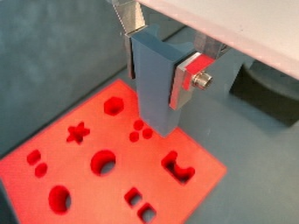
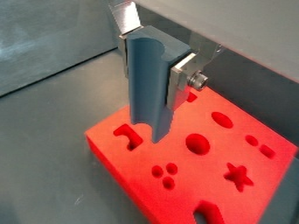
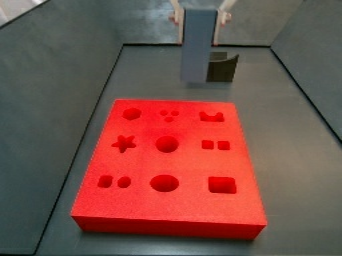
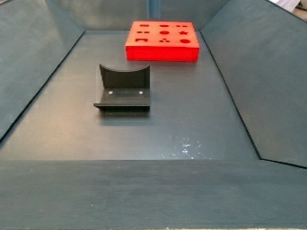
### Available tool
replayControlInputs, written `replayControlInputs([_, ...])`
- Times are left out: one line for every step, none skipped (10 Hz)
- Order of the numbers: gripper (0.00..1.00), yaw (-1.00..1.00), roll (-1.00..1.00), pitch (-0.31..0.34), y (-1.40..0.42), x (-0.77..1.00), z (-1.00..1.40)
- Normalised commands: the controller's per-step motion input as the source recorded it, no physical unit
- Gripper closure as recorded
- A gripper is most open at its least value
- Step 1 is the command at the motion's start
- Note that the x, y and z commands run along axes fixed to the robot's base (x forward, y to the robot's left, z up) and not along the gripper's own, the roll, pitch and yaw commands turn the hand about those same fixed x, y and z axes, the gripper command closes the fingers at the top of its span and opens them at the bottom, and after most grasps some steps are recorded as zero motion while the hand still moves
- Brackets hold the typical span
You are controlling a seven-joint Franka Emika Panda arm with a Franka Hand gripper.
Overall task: Pick up the arch object. Move up. Place the arch object on the fixture. Regrasp the arch object. Rotate the arch object. Move to above the board. Insert the arch object.
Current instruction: Insert the arch object.
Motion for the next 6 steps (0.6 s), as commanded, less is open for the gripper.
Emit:
replayControlInputs([1.00,0.14,0.13,-0.031,-0.07,0.64,-0.80])
replayControlInputs([1.00,0.13,0.07,-0.050,0.00,0.55,-0.83])
replayControlInputs([1.00,0.07,0.14,-0.073,0.00,0.54,-0.86])
replayControlInputs([1.00,0.08,0.18,-0.034,0.00,0.54,-0.82])
replayControlInputs([1.00,0.09,0.21,-0.029,-0.09,0.59,-0.80])
replayControlInputs([1.00,0.00,0.20,-0.044,-0.34,0.75,-0.73])
